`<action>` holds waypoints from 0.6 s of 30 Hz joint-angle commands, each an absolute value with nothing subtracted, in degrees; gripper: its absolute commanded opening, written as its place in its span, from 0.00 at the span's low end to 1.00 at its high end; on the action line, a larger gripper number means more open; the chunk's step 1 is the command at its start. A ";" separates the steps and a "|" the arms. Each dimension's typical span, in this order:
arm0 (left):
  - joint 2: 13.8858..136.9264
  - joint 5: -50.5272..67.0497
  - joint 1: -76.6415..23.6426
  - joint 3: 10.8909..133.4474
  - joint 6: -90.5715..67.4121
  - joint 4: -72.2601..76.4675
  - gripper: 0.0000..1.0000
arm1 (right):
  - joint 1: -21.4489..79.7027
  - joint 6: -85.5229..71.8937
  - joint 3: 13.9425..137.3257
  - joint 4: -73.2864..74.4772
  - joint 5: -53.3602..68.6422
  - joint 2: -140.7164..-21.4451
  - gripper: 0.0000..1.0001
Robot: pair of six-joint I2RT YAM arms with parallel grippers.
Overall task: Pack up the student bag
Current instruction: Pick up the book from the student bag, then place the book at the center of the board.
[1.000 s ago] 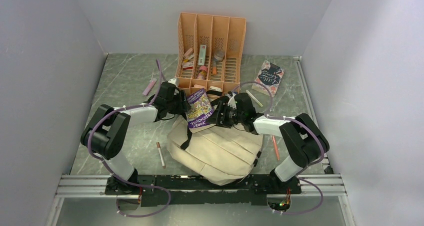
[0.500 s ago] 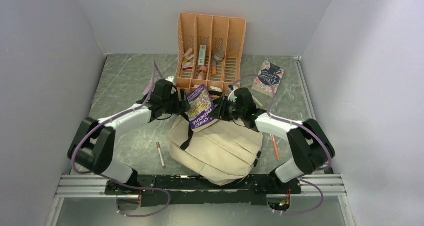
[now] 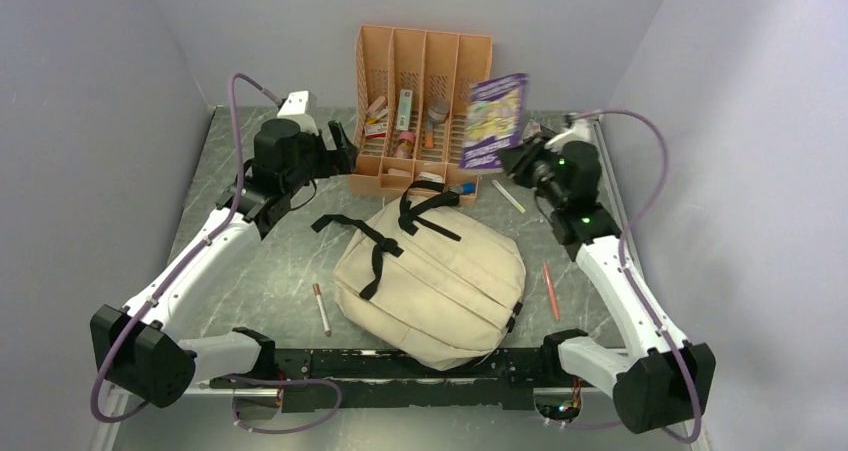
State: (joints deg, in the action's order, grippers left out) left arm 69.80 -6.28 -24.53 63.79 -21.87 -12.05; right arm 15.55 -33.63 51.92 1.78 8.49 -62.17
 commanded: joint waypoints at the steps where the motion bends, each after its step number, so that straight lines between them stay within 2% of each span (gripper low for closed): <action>1: 67.87 -7.55 -21.87 59.63 -20.13 -13.79 0.94 | 6.17 -36.81 52.68 2.44 2.57 -59.81 0.00; 9: 66.93 -2.71 -20.05 59.06 -19.81 -12.74 0.97 | -1.02 -37.57 53.63 -1.15 -4.53 -66.99 0.00; 18: 64.42 -4.03 -17.91 56.66 -22.20 -11.90 0.97 | -8.73 -42.99 54.02 -20.21 11.47 -84.76 0.00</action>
State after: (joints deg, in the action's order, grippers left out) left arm 66.37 -4.67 -19.09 57.84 -20.88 -13.56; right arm -6.04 -39.18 51.96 -3.86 3.31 -80.09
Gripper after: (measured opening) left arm 0.968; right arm 0.277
